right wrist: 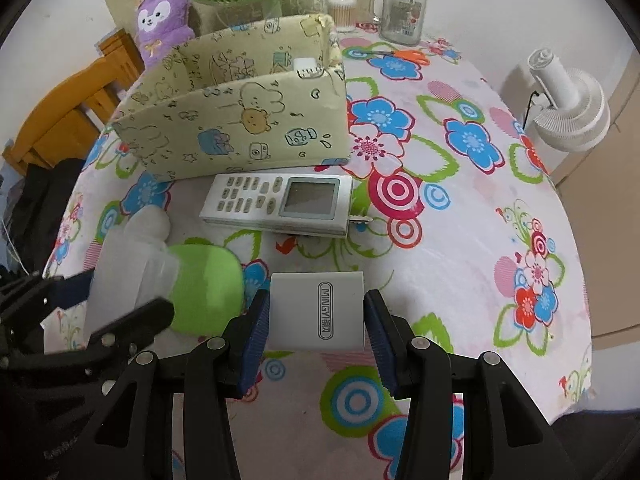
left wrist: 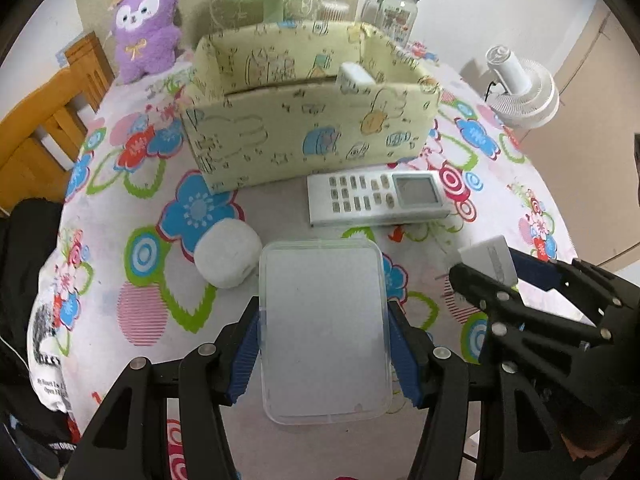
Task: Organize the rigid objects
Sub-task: 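Lift clear container with left tool while right tool lifts white box toward fabric box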
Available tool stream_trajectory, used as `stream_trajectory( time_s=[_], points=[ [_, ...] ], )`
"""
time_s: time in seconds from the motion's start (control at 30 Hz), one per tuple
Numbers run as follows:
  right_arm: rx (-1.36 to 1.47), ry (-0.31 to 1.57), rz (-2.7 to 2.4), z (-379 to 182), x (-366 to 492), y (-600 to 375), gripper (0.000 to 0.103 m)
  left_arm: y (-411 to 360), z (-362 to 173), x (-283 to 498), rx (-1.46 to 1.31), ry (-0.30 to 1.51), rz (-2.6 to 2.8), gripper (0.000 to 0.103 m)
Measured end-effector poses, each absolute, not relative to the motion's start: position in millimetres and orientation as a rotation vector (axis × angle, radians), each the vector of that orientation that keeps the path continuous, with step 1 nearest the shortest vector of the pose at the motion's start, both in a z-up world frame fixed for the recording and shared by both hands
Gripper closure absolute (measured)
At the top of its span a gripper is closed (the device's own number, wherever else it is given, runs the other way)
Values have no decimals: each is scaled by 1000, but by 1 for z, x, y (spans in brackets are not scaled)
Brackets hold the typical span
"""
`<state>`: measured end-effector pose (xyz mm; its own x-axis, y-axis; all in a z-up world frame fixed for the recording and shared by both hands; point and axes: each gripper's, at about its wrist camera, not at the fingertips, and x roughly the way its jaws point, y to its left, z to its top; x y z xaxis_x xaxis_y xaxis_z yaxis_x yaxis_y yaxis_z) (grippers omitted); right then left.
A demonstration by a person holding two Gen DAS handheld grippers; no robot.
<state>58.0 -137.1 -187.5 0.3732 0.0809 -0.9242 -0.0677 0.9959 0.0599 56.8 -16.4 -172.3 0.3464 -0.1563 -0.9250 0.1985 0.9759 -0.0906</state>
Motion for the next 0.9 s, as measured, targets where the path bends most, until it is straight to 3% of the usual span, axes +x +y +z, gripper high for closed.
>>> stream_trajectory(
  time_s=[0.9],
  points=[
    [1, 1013, 23, -90, 22, -108, 53, 4, -86, 32, 99, 1010, -237, 43]
  ],
)
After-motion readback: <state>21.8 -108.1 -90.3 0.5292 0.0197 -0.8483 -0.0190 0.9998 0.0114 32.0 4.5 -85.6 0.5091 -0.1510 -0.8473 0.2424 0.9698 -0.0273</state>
